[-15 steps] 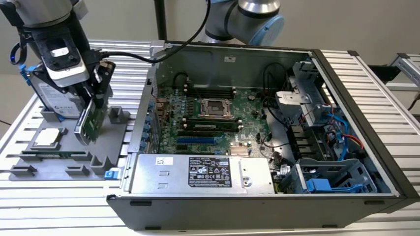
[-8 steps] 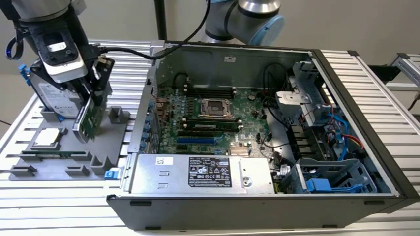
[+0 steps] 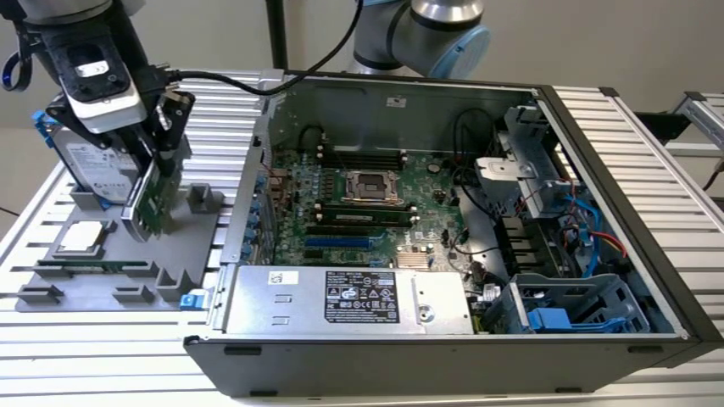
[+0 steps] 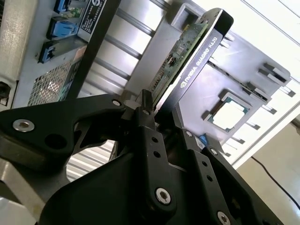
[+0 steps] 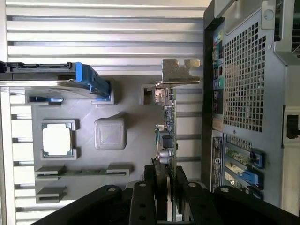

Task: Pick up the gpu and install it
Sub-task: 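Pick up the gpu and move the gpu toward the slot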

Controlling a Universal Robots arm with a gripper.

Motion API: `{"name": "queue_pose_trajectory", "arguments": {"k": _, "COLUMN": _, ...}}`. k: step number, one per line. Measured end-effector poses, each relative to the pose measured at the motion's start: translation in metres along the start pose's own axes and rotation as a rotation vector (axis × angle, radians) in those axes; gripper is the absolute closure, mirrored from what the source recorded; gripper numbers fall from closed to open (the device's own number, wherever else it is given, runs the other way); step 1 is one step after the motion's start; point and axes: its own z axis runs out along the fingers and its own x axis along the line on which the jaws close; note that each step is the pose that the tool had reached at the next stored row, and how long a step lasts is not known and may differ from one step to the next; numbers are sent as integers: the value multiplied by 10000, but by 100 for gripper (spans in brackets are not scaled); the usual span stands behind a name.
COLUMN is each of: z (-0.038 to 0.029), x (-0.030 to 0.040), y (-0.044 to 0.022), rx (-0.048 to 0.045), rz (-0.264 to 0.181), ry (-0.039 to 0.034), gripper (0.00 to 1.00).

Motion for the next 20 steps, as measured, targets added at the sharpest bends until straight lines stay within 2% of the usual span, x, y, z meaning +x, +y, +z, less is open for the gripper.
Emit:
{"name": "queue_pose_trajectory", "arguments": {"k": 8, "z": -106, "x": -6, "y": 1, "rx": 0, "rz": 0, "ry": 0, "gripper": 100}}
{"name": "queue_pose_trajectory", "arguments": {"k": 12, "z": -138, "x": -8, "y": 2, "rx": -2, "rz": 0, "ry": -2, "gripper": 100}}
{"name": "queue_pose_trajectory", "arguments": {"k": 15, "z": -145, "x": -9, "y": 2, "rx": -51, "rz": 1, "ry": -44, "gripper": 100}}
{"name": "queue_pose_trajectory", "arguments": {"k": 17, "z": -149, "x": -9, "y": 2, "rx": -119, "rz": 6, "ry": -86, "gripper": 100}}
{"name": "queue_pose_trajectory", "arguments": {"k": 20, "z": -174, "x": -11, "y": 2, "rx": -145, "rz": 8, "ry": -94, "gripper": 100}}
